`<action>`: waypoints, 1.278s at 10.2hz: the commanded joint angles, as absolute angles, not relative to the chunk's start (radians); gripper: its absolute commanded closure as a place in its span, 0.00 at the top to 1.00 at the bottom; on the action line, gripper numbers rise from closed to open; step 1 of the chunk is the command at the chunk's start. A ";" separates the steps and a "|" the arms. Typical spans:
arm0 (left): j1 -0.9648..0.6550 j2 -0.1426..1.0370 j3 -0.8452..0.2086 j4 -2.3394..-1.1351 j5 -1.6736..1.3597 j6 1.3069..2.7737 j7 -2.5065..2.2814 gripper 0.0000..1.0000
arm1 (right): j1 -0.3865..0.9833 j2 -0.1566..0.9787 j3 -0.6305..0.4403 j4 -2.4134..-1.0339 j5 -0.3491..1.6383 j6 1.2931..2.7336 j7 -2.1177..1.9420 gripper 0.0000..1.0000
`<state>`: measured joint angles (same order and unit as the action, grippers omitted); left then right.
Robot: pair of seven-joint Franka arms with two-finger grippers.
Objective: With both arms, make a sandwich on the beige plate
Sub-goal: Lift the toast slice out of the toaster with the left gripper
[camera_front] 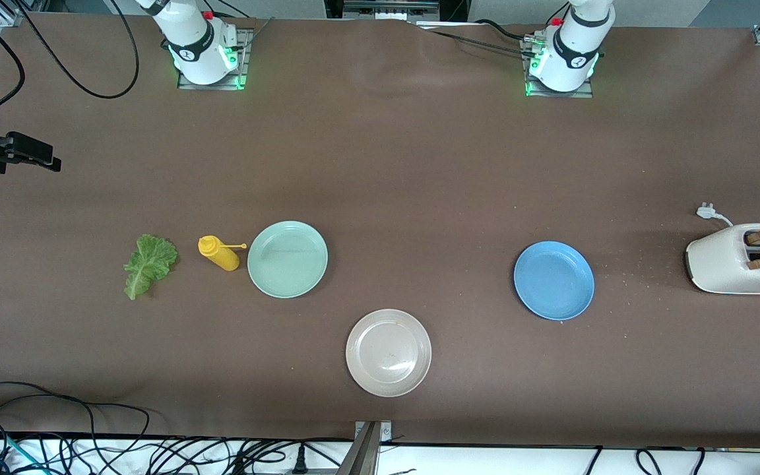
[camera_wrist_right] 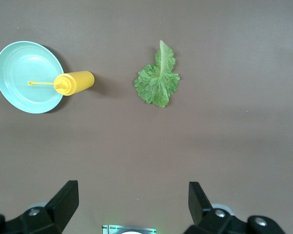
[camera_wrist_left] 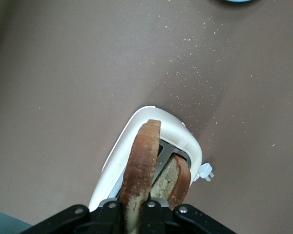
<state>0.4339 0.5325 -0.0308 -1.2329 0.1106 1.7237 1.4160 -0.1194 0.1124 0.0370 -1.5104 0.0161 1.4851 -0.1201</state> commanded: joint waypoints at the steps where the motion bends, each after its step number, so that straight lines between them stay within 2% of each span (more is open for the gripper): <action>1: 0.407 0.508 -0.035 -1.233 0.120 1.665 1.306 0.00 | -0.126 0.117 0.040 -1.491 0.017 1.466 -0.120 1.00; 3: 0.373 0.495 -0.049 -1.233 0.118 1.608 1.197 0.00 | -0.126 0.117 0.040 -1.491 0.017 1.466 -0.120 1.00; 11: 0.365 0.483 -0.305 -1.255 0.100 1.516 0.706 0.00 | -0.126 0.118 0.023 -1.491 0.017 1.465 -0.137 1.00; 13: 0.325 0.485 -0.311 -1.258 0.066 1.505 0.623 0.00 | -0.126 0.118 0.012 -1.491 0.015 1.465 -0.135 1.00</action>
